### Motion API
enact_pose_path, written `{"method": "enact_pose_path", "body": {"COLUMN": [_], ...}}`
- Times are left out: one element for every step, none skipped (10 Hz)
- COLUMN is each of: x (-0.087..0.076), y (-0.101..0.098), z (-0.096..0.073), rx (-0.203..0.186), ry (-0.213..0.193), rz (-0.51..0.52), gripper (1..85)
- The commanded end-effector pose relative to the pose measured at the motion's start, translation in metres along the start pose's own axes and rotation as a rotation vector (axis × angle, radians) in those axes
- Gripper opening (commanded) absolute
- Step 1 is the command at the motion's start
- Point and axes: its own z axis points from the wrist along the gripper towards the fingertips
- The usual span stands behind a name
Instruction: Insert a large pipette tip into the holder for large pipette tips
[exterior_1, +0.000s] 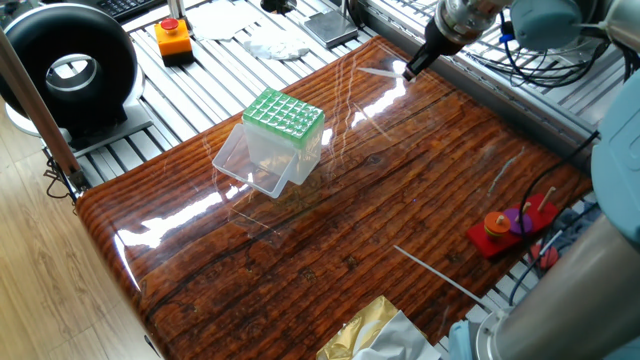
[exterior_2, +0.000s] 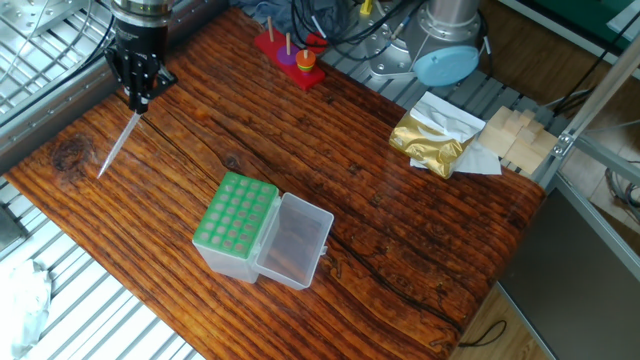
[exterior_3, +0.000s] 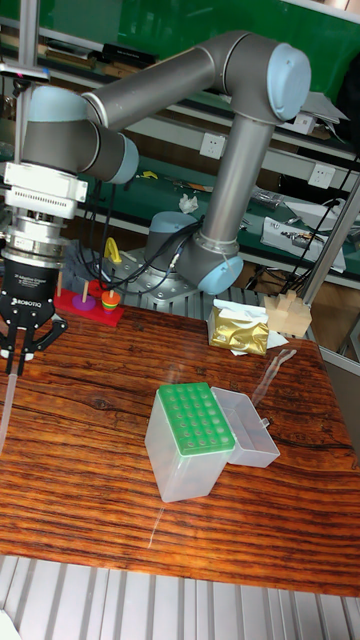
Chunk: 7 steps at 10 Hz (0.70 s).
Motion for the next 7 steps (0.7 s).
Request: {"method": "enact_pose_path", "body": {"x": [-0.009, -0.011, -0.014, -0.016, -0.019, -0.02, -0.018], "y": [-0.003, -0.003, -0.002, 0.0, 0.001, 0.002, 0.003], "z": [-0.013, -0.02, -0.026, -0.035, -0.045, -0.06, -0.074], "rx": [-0.014, -0.015, -0.016, -0.023, -0.029, -0.031, -0.032], "ry": [-0.011, -0.014, -0.016, -0.02, -0.023, -0.022, -0.017], "rz": [0.014, 0.015, 0.017, 0.02, 0.022, 0.02, 0.018], "gripper": [1.0, 1.0, 1.0, 1.0, 1.0, 1.0, 1.0]}}
